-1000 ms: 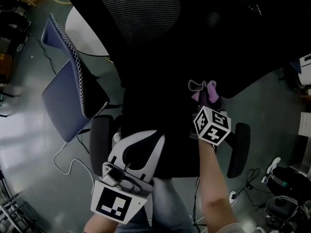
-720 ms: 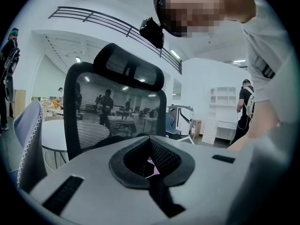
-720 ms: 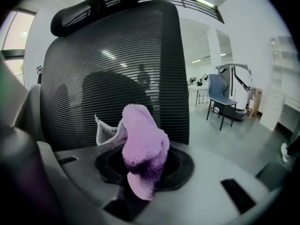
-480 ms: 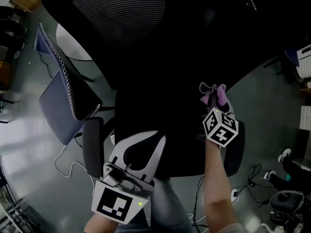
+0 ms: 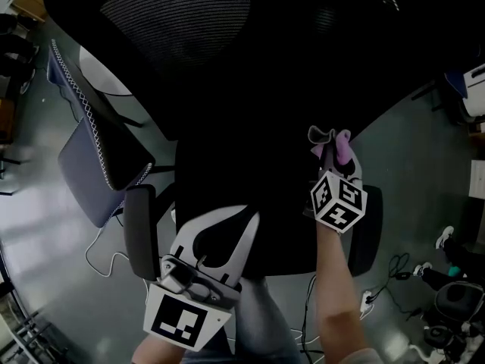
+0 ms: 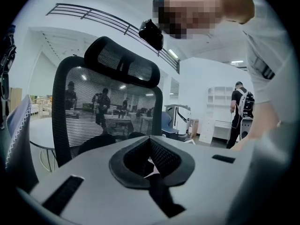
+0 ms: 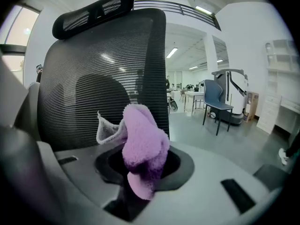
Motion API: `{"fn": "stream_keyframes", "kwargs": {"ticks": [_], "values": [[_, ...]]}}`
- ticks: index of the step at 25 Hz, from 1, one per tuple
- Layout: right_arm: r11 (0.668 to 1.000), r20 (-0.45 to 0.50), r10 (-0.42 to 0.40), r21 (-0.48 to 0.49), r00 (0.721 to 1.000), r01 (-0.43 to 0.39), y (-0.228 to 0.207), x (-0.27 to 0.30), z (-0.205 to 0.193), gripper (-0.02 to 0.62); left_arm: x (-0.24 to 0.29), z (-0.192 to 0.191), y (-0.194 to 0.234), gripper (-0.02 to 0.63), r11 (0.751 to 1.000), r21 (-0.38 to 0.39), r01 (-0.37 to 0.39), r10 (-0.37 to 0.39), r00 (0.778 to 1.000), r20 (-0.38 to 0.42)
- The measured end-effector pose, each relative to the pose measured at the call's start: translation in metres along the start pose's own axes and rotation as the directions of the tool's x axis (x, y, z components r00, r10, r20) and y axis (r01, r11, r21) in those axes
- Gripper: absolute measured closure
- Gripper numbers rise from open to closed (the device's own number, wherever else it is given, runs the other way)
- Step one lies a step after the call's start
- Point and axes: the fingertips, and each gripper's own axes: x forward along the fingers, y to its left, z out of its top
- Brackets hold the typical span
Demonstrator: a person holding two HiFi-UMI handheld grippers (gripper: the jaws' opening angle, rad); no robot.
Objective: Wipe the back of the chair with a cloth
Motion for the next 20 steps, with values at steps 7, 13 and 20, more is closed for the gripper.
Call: {"fn": "stream_keyframes", "kwargs": {"ticks": [7, 13, 20], "values": [[0.999, -0.064, 0.005, 0.039, 0.998, -0.003, -0.004, 0.011, -0.028, 0.485, 0.007, -0.009, 0.003, 0.594, 1.0, -0.012, 0.003, -0.003, 1.0, -0.013], [0.997, -0.128, 0.013, 0.075, 0.992, -0.004, -0.008, 0.023, -0.053, 0.485, 0.01, -0.011, 0.006, 0.594, 1.0, -0.02, -0.008, 0.008, 1.0, -0.011], [0.999, -0.152, -0.009, 0.041, 0.988, 0.015, -0.004, 0.028, -0.057, 0.485, 0.009, -0.015, 0.017, 0.595, 0.999, -0.029, -0.035, 0.034, 0.999, -0.017]]}}
